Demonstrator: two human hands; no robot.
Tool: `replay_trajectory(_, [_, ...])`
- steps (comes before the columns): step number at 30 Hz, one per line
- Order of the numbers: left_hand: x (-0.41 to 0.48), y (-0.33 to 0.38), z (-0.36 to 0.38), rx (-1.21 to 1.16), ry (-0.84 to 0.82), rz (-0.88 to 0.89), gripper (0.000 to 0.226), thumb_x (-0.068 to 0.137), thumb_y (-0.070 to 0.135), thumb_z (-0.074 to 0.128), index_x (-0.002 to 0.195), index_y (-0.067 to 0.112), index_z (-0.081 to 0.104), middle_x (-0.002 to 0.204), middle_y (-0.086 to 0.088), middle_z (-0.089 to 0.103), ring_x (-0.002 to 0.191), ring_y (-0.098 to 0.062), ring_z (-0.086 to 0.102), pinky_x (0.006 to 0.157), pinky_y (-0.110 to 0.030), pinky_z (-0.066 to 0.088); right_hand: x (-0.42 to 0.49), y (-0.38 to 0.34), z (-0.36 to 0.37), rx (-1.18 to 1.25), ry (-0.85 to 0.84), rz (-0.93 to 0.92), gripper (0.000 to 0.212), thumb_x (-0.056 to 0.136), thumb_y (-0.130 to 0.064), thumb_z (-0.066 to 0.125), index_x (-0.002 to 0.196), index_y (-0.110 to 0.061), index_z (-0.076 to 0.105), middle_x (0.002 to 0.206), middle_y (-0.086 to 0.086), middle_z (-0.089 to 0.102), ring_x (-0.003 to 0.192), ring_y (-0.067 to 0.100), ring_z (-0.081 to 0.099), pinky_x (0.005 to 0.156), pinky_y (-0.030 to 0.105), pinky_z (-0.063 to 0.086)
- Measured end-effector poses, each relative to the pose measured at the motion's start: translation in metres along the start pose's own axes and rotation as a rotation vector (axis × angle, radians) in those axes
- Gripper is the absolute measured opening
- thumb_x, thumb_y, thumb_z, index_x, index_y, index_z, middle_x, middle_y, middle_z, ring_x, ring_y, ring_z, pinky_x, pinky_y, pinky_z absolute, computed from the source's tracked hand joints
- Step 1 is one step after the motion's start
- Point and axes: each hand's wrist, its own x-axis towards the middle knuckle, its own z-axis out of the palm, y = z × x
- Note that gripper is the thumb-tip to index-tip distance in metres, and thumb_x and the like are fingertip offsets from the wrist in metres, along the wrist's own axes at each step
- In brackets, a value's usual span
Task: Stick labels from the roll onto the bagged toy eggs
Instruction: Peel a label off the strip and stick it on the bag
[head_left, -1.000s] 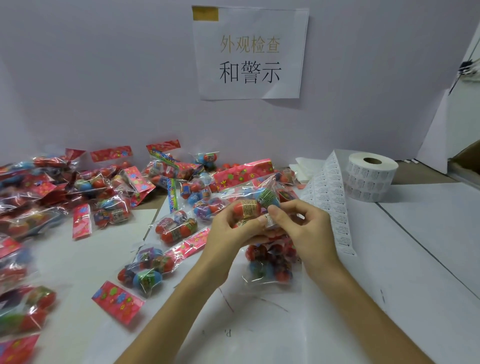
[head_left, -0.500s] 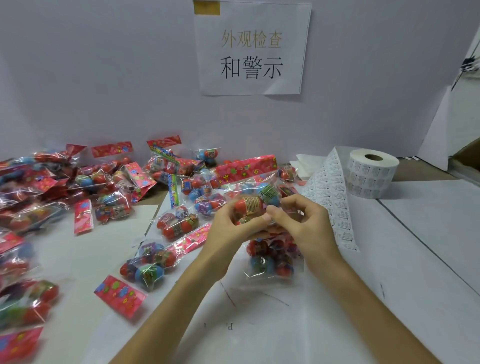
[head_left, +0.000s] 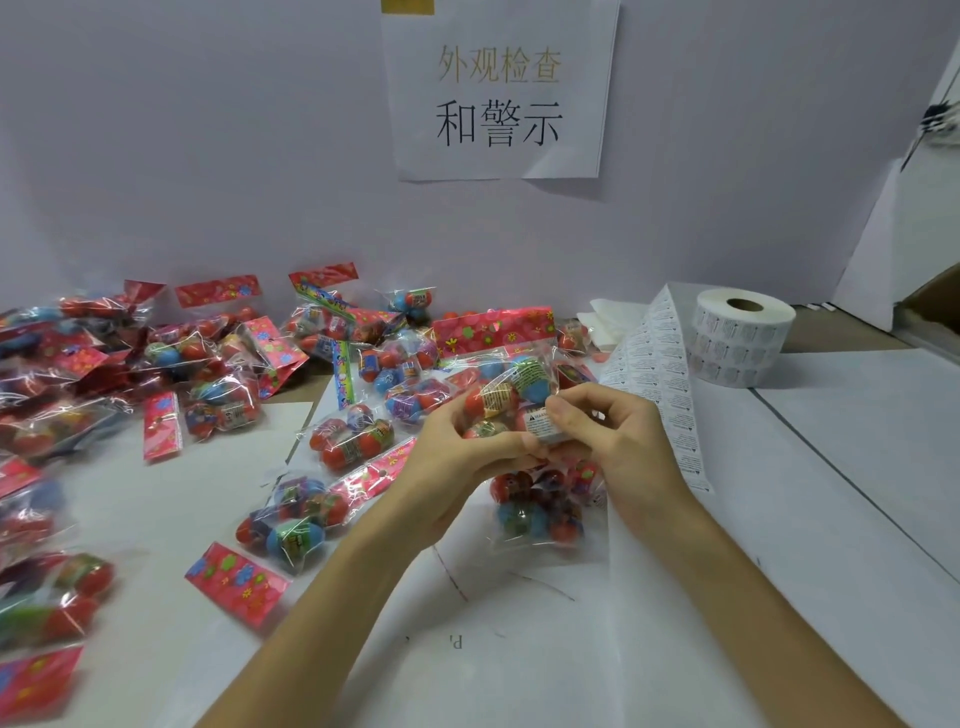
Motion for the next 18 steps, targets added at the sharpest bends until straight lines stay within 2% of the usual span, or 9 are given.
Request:
replay_trajectory(3, [-0.0014,0.0,0.0003,-0.017,-0.023,-0.007,0.06,0.07,0.012,0.087,0.125,0.008,0.064,0.118,-0.017,0.074,0.106,-0.035,0.074,0.092,-0.041,0.062,-0.0003,0.0018,0.0007,-0.073,0.017,-0.03,0.009,0.095,-0.018,0.069,0.092,-0.015,0.077,0.088,0.005,0.075,0.09,0.028,0.073,0.086,0.049,0.061])
replay_trajectory(6, [-0.0026,-0.0004,0.0017,0.039,0.002,0.025,0.052,0.08,0.023,0.086,0.126,0.008,0.065,0.115,-0.014,0.076,0.105,-0.033,0.075,0.094,-0.045,0.061,-0.0013,0.0032,0.0029,-0.117,0.024,-0.094,0.008,0.096,-0.02,0.069,0.093,-0.021,0.077,0.087,-0.003,0.076,0.083,0.014,0.074,0.07,0.027,0.06])
replay_trajectory(7, [-0.0027,-0.0004,0.0018,0.065,0.029,0.039,0.051,0.082,0.024,0.084,0.126,0.007,0.065,0.114,-0.015,0.076,0.105,-0.034,0.075,0.096,-0.048,0.06,-0.0019,0.0031,0.0038,-0.111,0.015,-0.1,0.006,0.094,-0.021,0.071,0.094,-0.024,0.077,0.087,-0.006,0.076,0.082,0.012,0.074,0.067,0.024,0.059])
replay_trajectory(10, [-0.0026,0.0003,0.0023,0.077,0.067,0.065,0.053,0.079,0.027,0.08,0.125,0.006,0.065,0.111,-0.014,0.077,0.102,-0.033,0.076,0.091,-0.043,0.062,-0.0024,0.0023,0.0068,-0.084,-0.005,-0.093,0.015,0.083,-0.028,0.081,0.097,-0.029,0.075,0.087,-0.003,0.077,0.079,0.014,0.076,0.065,0.026,0.061])
replay_trajectory(12, [-0.0024,0.0004,0.0027,0.072,0.086,0.066,0.046,0.082,0.025,0.078,0.122,0.006,0.066,0.107,-0.012,0.078,0.1,-0.031,0.076,0.082,-0.035,0.063,-0.002,0.0033,0.0069,-0.092,0.006,-0.088,0.023,0.078,-0.032,0.081,0.099,-0.024,0.076,0.086,-0.003,0.076,0.078,0.015,0.076,0.066,0.027,0.061])
replay_trajectory(15, [-0.002,-0.0011,0.0024,0.057,0.104,0.047,0.029,0.092,0.015,0.072,0.118,0.005,0.067,0.105,-0.012,0.077,0.098,-0.03,0.076,0.076,-0.03,0.062,0.0002,0.0061,0.0038,-0.118,0.012,-0.094,0.012,0.086,-0.02,0.079,0.098,-0.02,0.077,0.087,-0.006,0.076,0.081,0.012,0.074,0.069,0.025,0.059])
replay_trajectory(18, [-0.0018,-0.0006,0.0026,0.062,0.115,0.037,0.033,0.091,0.016,0.072,0.122,0.005,0.066,0.109,-0.013,0.076,0.101,-0.029,0.075,0.076,-0.029,0.062,0.0004,0.0047,0.0017,-0.101,0.002,-0.063,0.01,0.091,-0.013,0.074,0.1,-0.014,0.078,0.092,-0.001,0.077,0.086,0.015,0.075,0.074,0.029,0.061])
